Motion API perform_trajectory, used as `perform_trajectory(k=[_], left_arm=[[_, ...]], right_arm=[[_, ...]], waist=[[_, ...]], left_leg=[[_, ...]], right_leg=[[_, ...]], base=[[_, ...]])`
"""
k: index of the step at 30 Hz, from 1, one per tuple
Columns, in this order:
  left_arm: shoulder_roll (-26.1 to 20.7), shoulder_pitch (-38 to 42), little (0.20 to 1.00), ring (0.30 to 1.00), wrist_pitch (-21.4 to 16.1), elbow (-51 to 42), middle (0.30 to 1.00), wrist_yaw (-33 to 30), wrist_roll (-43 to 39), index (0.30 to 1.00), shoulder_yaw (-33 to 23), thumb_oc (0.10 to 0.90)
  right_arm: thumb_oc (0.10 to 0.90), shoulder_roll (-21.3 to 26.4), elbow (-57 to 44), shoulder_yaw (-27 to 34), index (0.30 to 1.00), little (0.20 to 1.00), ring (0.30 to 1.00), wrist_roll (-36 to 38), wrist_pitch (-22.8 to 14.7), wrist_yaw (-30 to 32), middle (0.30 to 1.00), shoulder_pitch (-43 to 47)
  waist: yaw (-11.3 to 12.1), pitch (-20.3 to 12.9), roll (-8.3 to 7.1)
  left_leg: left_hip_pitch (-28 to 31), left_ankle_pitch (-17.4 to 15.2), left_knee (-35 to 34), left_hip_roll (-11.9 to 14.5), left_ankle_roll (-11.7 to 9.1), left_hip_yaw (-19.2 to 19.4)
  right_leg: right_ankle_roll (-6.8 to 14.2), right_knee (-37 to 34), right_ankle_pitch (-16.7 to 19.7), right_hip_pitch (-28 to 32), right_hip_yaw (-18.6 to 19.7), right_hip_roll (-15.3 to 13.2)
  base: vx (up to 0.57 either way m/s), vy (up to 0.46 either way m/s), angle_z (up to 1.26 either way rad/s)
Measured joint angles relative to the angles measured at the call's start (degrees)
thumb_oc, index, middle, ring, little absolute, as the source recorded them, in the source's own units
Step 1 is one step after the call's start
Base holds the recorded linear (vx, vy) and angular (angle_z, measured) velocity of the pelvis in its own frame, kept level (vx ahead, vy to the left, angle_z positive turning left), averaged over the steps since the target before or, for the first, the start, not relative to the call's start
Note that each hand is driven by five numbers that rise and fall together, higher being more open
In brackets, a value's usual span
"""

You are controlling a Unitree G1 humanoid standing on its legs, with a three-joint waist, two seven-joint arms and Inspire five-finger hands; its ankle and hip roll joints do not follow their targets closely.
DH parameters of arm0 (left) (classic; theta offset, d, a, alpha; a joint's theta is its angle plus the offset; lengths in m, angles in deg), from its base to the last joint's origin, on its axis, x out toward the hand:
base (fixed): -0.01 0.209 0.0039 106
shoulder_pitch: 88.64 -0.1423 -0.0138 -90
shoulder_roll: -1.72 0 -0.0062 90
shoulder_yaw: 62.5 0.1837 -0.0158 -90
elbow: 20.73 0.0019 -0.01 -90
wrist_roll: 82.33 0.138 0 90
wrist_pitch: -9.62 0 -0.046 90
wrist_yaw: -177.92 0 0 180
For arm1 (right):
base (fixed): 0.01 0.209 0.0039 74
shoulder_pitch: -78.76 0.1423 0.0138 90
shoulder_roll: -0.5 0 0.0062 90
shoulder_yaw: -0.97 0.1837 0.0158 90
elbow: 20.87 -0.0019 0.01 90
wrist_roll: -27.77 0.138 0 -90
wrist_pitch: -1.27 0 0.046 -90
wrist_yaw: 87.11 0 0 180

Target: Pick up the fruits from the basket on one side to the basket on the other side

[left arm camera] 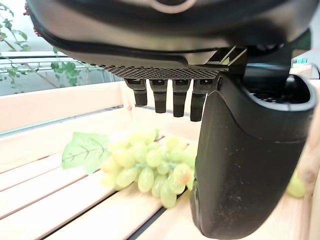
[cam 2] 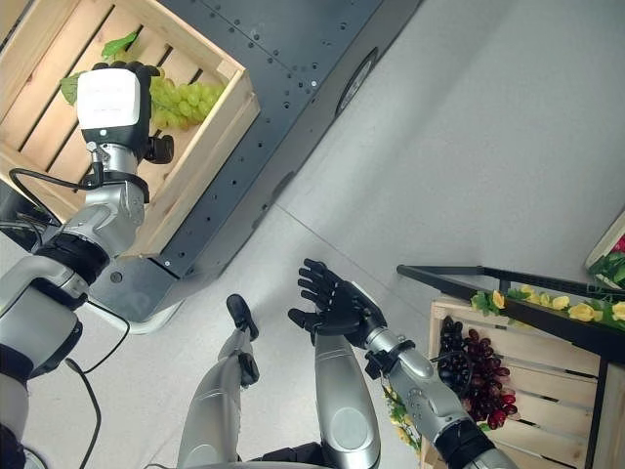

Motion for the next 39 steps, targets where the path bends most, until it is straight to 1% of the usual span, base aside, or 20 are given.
perform_trajectory(k=[3,6,9,13,17,22,26,30,35,39], left_arm=[[0.31,0.97,0.9,0.9,1.21,1.36,0.9,-0.01,-0.48,0.9,1.29,0.8],[0.65,2.64,0.9,0.9,2.0,2.7,0.9,-0.12,-1.83,0.9,1.29,0.8],[0.69,4.1,0.9,0.9,2.96,4.7,0.9,-0.14,-2.18,0.9,1.29,0.8],[1.11,4.37,0.9,0.9,3.01,5.01,0.9,-0.15,-2.21,0.9,1.56,0.8],[1.28,6.67,0.9,0.9,3.1,6.17,0.9,-0.12,-2.17,0.9,4.3,0.8],[1.37,8.96,0.9,0.9,3.06,7.39,0.9,-0.12,-2.17,0.9,5.46,0.8],[1.41,9.35,0.9,0.9,2.92,8.84,0.9,0.12,-2.17,0.9,5.48,0.8],[1.28,10.26,0.9,0.9,2.84,10.52,0.9,2.94,-2.13,0.9,6.09,0.8],[1.27,10.96,0.9,0.9,2.94,10.58,0.9,7.27,-2.13,0.9,6.76,0.8],[1.29,11.33,0.9,0.9,2.94,10.63,0.9,10.61,-2.14,0.9,7.72,0.8]], right_arm=[[0.8,-0.04,-0.12,-0.07,0.9,0.9,0.9,0.05,-0.62,0.2,0.9,0.09],[0.8,-0.22,-0.12,-0.1,0.9,0.9,0.9,0.09,-1.47,0.25,0.9,0.54],[0.8,-1.14,-0.15,-0.1,0.9,0.9,0.9,0.17,-1.67,0.38,0.9,1.32],[0.8,-1.21,-0.22,-0.31,0.9,0.9,0.9,0.15,-1.69,0.52,0.9,1.35],[0.8,-1.36,-0.21,-0.59,0.9,0.9,0.9,0.16,-1.88,1.04,0.9,1.34],[0.8,-1.63,-0.19,-1.12,0.9,0.9,0.9,0.16,-2.41,1.05,0.9,1.38],[0.8,-1.85,-0.19,-1.12,0.9,0.9,0.9,0.16,-2.83,1.09,0.9,1.67],[0.8,-2.23,-0.11,-1.16,0.9,0.9,0.9,0.16,-2.83,1.1,0.9,2.17],[0.8,-3.47,-0.18,-1.23,0.9,0.9,0.9,0.15,-2.84,1.12,0.9,2.51],[0.8,-3.46,-0.17,-1.96,0.9,0.9,0.9,0.16,-2.83,1.17,0.9,3.66]], waist=[[-0.18,0.08,-0.2],[-0.38,0.06,-0.31],[-1.31,0.1,-0.68],[-1.95,0.11,-1.02],[-2.15,0.05,-1.34],[-2.62,0.05,-1.37],[-2.65,0.01,-1.44],[-2.66,0.0,-1.59],[-2.67,-0.03,-1.74],[-2.69,-0.03,-1.76]], left_leg=[[-0.22,-0.1,0.1,0.05,-0.01,0.34],[-0.9,-0.12,0.38,0.1,-0.01,0.36],[-1.53,-0.26,0.65,0.23,-0.03,0.55],[-1.48,-0.67,0.9,0.41,-0.11,0.95],[-1.86,-1.01,1.0,0.41,-0.04,1.36],[-2.43,-1.17,1.01,0.42,-0.04,1.49],[-2.87,-1.77,1.74,0.5,-0.06,1.81],[-4.39,-1.93,2.13,0.53,-0.02,2.31],[-4.43,-1.94,2.09,0.53,-0.02,2.31],[-4.38,-1.93,2.08,0.53,-0.02,2.32]], right_leg=[[-0.01,0.01,0.0,-0.21,0.08,0.07],[0.01,0.07,0.02,-0.82,0.1,0.08],[0.07,0.06,0.08,-1.36,0.2,0.18],[0.07,-0.16,0.11,-1.34,0.49,0.36],[0.11,-0.21,0.12,-1.78,1.06,0.48],[0.13,-0.32,0.15,-2.4,1.08,0.5],[0.16,-0.29,0.13,-2.8,1.2,0.5],[0.19,-0.15,0.34,-4.38,1.5,0.5],[0.2,-0.16,0.33,-4.37,1.46,0.48],[0.2,-0.15,0.38,-4.33,1.4,0.44]], base=[[-0.01,-0.026,-0.01],[0.0,-0.011,0.0],[0.05,-0.002,-0.03],[0.03,-0.007,-0.05],[0.01,-0.013,-0.03],[0.0,-0.003,-0.01],[0.01,-0.001,-0.04],[-0.02,0.0,-0.04],[-0.04,-0.01,0.01],[-0.05,-0.012,0.0]])
